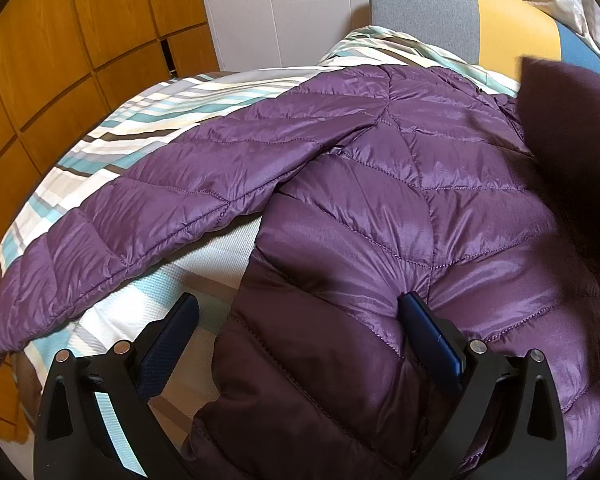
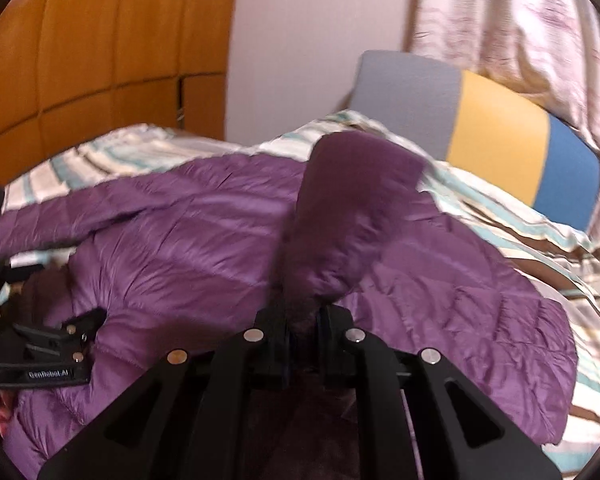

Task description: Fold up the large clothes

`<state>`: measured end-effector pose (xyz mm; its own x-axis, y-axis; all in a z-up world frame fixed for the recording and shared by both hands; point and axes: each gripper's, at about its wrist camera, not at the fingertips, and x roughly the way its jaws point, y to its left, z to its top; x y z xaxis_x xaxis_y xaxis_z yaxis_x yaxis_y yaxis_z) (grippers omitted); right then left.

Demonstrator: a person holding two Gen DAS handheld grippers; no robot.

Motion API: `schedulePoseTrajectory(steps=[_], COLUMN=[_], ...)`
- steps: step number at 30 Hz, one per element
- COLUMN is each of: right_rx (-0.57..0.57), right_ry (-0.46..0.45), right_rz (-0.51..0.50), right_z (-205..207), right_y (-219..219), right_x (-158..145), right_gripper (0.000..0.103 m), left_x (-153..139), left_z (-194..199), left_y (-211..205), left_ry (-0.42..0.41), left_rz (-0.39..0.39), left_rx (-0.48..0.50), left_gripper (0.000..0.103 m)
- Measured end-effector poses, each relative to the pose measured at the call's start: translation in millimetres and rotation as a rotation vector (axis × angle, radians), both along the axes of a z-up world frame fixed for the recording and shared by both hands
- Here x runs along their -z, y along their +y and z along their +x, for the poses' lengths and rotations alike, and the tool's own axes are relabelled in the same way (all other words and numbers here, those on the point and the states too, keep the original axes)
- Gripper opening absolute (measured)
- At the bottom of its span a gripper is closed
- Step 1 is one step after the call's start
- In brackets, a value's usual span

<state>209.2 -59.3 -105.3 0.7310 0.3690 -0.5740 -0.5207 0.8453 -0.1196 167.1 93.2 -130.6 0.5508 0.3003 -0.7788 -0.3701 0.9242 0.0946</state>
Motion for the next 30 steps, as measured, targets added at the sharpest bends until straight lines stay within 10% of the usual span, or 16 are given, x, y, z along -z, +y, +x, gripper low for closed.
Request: schedulePoseTrajectory(steps=[13, 17, 19, 30], right_rx=[-0.241, -0.263, -0.261, 0.313], right_ry=[0.089, 0.082, 0.041, 0.099], right_rz=[-0.109, -0.058, -0.008, 0.198], right_z=[-4, -14, -29, -38], right_y=[37, 21, 6, -131], right_x=[29, 18, 5, -8], right_gripper=[0.018, 0.057, 0.059, 0.061], left_x=[-1, -8, -17, -60], left_z=[-3, -11, -18, 35], left_y=[5, 13, 13, -48], left_ry=[-0.016, -0.02, -0.026, -0.16], left_rz=[-0.036, -0.092, -0.107, -0.049], left_rx=[-0.011, -0.044, -0.056, 0.097], left_gripper=[0.1, 0.1, 0.1, 0.1])
